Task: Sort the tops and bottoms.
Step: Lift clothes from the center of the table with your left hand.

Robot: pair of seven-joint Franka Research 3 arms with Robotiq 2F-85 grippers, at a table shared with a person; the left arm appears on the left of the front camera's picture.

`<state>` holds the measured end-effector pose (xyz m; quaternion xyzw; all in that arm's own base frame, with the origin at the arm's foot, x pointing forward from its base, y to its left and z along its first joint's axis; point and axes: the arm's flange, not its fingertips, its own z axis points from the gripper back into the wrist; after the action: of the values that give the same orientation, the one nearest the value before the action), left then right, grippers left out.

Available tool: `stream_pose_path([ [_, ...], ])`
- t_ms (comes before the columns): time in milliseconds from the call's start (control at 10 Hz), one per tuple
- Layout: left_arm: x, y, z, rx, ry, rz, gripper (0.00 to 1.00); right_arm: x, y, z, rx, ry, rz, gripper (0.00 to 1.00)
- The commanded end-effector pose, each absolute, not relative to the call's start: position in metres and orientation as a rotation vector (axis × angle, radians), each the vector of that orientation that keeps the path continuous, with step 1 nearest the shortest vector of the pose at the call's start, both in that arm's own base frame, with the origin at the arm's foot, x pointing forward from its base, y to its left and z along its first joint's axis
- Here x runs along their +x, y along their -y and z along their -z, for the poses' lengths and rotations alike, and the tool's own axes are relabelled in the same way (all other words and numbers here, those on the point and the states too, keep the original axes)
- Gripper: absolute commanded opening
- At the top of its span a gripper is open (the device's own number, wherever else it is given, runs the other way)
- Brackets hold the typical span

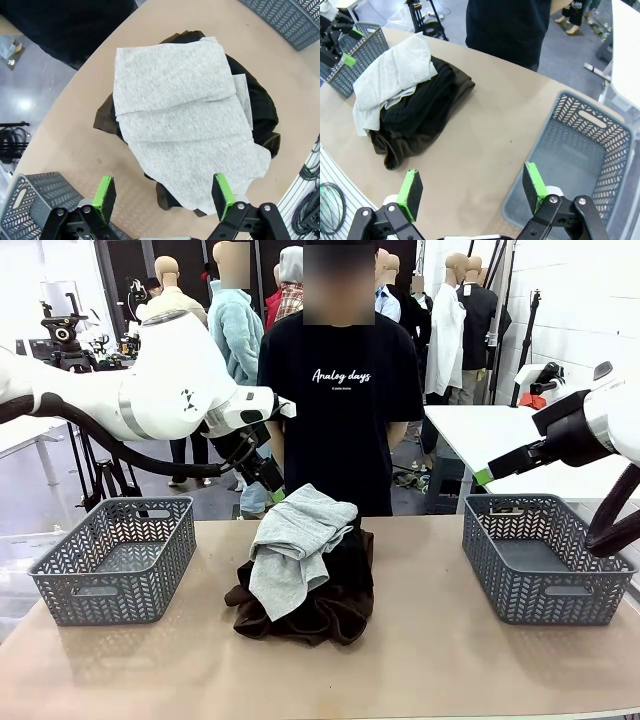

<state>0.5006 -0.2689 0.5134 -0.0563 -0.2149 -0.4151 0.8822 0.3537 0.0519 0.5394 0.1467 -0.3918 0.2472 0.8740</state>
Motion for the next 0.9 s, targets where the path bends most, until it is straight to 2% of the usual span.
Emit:
stream_pose_path([
  [0,0.5,0.27,-0.514,-0.118,0.448,0.865,1.0,0.355,-0.052,-0.538,0.323,0.82,-0.508,1.0],
  [200,0.508,0.299,-0.529,-0.115,0.503,0.837,1.0,0.355,-0.052,-0.538,0.323,0.82,-0.508,1.0],
  [400,0.527,0.325,-0.525,-0.074,0.436,0.765,1.0,0.355,-0.052,-0.538,0.323,0.82,-0.508,1.0],
  [700,0.545,0.347,-0.509,0.006,0.412,0.72,1.0,0.355,-0.052,-0.538,0.323,0.82,-0.508,1.0],
  [800,0.55,0.347,-0.505,0.011,0.355,0.698,1.0,0.355,-0.052,-0.538,0.323,0.82,-0.508,1.0],
])
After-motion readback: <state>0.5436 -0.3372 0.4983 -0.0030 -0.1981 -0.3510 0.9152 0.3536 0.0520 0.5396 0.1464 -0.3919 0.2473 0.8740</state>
